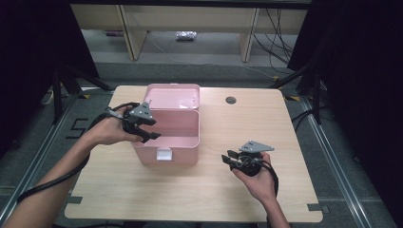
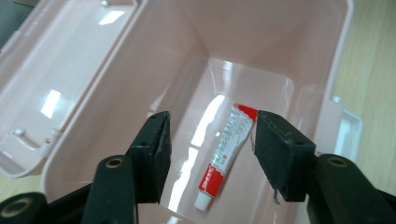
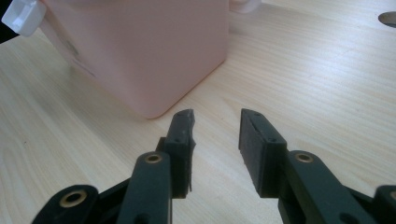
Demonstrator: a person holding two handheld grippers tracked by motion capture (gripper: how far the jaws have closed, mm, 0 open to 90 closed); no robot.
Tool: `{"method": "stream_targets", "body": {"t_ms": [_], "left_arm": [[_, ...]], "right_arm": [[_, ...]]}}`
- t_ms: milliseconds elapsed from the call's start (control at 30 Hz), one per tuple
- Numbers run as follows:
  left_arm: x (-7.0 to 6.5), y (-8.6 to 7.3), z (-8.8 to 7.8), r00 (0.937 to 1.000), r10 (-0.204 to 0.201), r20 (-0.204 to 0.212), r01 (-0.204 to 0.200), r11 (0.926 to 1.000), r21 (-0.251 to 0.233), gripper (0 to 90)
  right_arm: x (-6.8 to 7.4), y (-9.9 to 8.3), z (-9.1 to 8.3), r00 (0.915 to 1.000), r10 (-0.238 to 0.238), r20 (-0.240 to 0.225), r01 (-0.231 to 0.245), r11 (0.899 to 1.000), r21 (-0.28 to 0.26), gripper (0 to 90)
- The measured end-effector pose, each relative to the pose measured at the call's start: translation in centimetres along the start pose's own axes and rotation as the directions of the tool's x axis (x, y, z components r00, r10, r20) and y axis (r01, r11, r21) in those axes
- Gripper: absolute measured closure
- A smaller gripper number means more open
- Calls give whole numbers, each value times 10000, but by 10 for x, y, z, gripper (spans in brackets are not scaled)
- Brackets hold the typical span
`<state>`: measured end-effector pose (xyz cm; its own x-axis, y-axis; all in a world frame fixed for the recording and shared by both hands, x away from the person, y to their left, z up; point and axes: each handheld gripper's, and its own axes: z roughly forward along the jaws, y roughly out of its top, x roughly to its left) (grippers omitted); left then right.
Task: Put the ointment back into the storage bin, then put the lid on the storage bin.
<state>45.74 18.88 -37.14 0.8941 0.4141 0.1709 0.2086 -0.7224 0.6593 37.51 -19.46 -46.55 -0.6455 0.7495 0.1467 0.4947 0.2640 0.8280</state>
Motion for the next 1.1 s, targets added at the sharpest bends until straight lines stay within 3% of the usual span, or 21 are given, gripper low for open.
{"method": "stream_targets", "body": {"t_ms": [100,167,200,333,400,467,500,533,567,600,633,667,833,867,900,933,967,1000,1033,1100], "left_arm": [[6,-3,-2,9983,-538,-221,533,9983,-248,440],[9,-5,-2,9955,-883,-344,871,9956,-348,432],[11,-6,-3,9945,-900,-543,876,9951,-465,426],[15,-9,-4,9808,-1771,-811,1707,9821,-803,423],[19,-10,-5,9746,-1985,-1035,1876,9765,-1060,421],[19,-10,-8,9574,-2669,-1100,2535,9596,-1219,420],[21,-11,-8,9493,-2925,-1155,2743,9498,-1504,420],[21,-11,-10,9367,-3285,-1210,3073,9371,-1654,419],[26,-11,-11,9442,-2986,-1389,2716,9445,-1847,420],[25,-11,-12,9303,-3410,-1355,3143,9311,-1854,421],[26,-12,-13,9241,-3533,-1454,3218,9250,-2020,421],[30,-12,-13,9294,-3380,-1483,3029,9280,-2169,423],[42,-11,-10,9040,-3937,-1668,3526,9071,-2299,453],[44,-11,-9,8933,-4152,-1722,3700,8968,-2426,466],[47,-11,-8,8793,-4450,-1696,3947,8803,-2631,476],[50,-11,-8,8723,-4568,-1745,4067,8759,-2597,484],[54,-12,-7,8655,-4694,-1746,4178,8690,-2651,488],[56,-12,-7,8601,-4784,-1769,4273,8652,-2622,493],[58,-13,-5,8485,-4958,-1852,4383,8544,-2792,497],[63,-14,-4,8335,-5165,-1964,4561,8437,-2830,503]], "right_arm": [[0,2,-1,9997,-234,96,233,9997,71,661],[2,3,-1,10000,-8,67,8,10000,42,661],[1,4,0,9996,-272,42,272,9996,-13,662],[3,5,-2,9994,-292,188,294,9995,-124,664],[5,7,-4,9997,-222,135,222,9998,-10,666],[7,8,-4,9998,-183,36,183,9998,-38,668],[6,10,-4,9985,-513,178,514,9987,-39,669],[7,12,-3,9983,-569,121,570,9983,-94,672],[10,13,-2,9995,-296,100,298,9995,-108,676],[9,15,-2,9972,-736,132,738,9971,-166,682],[10,16,-1,9980,-627,87,629,9979,-167,688],[13,17,0,9990,-426,-94,424,9989,-190,696],[18,27,5,9954,-916,-284,914,9958,-97,740],[21,29,5,9963,-795,-316,792,9968,-108,748],[24,31,6,9975,-643,-295,639,9979,-142,761],[23,33,6,9954,-869,-391,867,9962,-73,769],[26,35,6,9967,-689,-418,688,9976,-47,776],[27,38,7,9947,-939,-414,936,9956,-85,784],[28,39,7,9937,-1043,-418,1039,9945,-117,789],[33,43,8,9943,-965,-451,961,9953,-125,801]]}}
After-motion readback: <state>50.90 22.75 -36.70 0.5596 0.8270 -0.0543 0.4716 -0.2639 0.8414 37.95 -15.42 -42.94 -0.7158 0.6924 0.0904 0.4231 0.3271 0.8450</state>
